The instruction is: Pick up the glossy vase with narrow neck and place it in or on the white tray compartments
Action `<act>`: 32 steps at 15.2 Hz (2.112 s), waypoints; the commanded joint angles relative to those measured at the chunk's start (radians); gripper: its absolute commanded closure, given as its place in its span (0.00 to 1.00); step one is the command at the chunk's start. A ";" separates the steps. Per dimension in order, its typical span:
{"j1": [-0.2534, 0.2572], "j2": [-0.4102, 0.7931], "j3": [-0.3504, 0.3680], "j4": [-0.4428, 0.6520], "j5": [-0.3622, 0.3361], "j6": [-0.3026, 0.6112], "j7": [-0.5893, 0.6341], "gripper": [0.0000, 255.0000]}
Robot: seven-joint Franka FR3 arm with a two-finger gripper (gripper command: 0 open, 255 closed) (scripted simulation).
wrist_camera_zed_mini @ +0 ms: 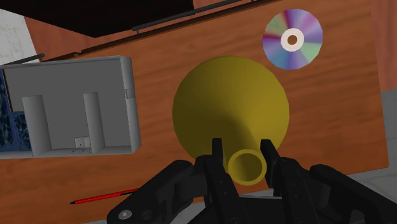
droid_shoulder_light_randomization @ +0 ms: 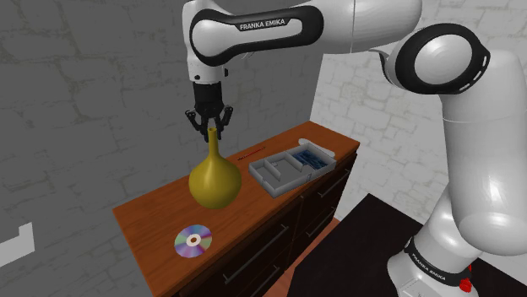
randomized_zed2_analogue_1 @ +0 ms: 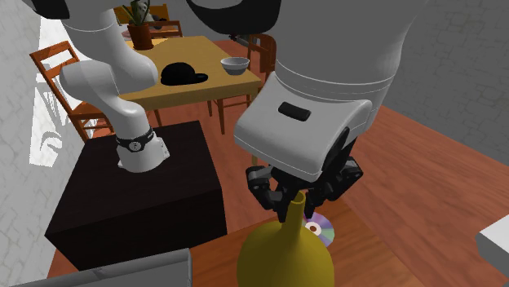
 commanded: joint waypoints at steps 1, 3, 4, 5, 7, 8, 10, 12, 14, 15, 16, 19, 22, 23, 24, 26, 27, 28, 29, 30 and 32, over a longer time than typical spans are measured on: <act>0.000 0.000 0.000 0.000 0.000 0.000 0.000 1.00; 0.000 0.000 0.000 0.000 0.000 0.000 0.000 1.00; 0.000 0.000 0.000 0.000 0.000 0.000 0.000 1.00; 0.000 0.000 0.000 0.000 0.000 0.000 0.000 1.00; 0.001 0.000 0.000 0.013 0.000 -0.013 0.000 1.00; 0.002 0.000 0.001 0.027 0.000 -0.027 0.000 1.00; 0.005 0.001 0.001 0.056 0.000 -0.055 0.001 1.00; 0.008 0.004 0.001 0.088 -0.001 -0.083 0.002 1.00; 0.011 0.008 0.002 0.121 -0.002 -0.112 0.003 1.00; 0.013 0.011 0.002 0.139 -0.002 -0.128 0.003 1.00; 0.015 0.014 0.002 0.158 -0.003 -0.143 0.004 1.00; 0.023 0.026 0.002 0.218 -0.006 -0.191 0.006 1.00; 0.033 0.044 0.001 0.288 -0.011 -0.243 0.007 1.00; 0.037 0.052 0.001 0.314 -0.013 -0.261 0.008 1.00; 0.041 0.060 0.001 0.342 -0.015 -0.281 0.009 1.00; 0.051 0.080 0.000 0.404 -0.020 -0.322 0.010 1.00; 0.057 0.092 -0.001 0.438 -0.023 -0.344 0.010 1.00; 0.064 0.107 -0.002 0.477 -0.027 -0.368 0.011 1.00; 0.070 0.120 -0.003 0.513 -0.030 -0.389 0.011 1.00; 0.043 0.078 -0.003 0.455 -0.020 -0.374 -0.005 1.00; -0.005 0.009 -0.004 0.367 -0.003 -0.357 -0.038 1.00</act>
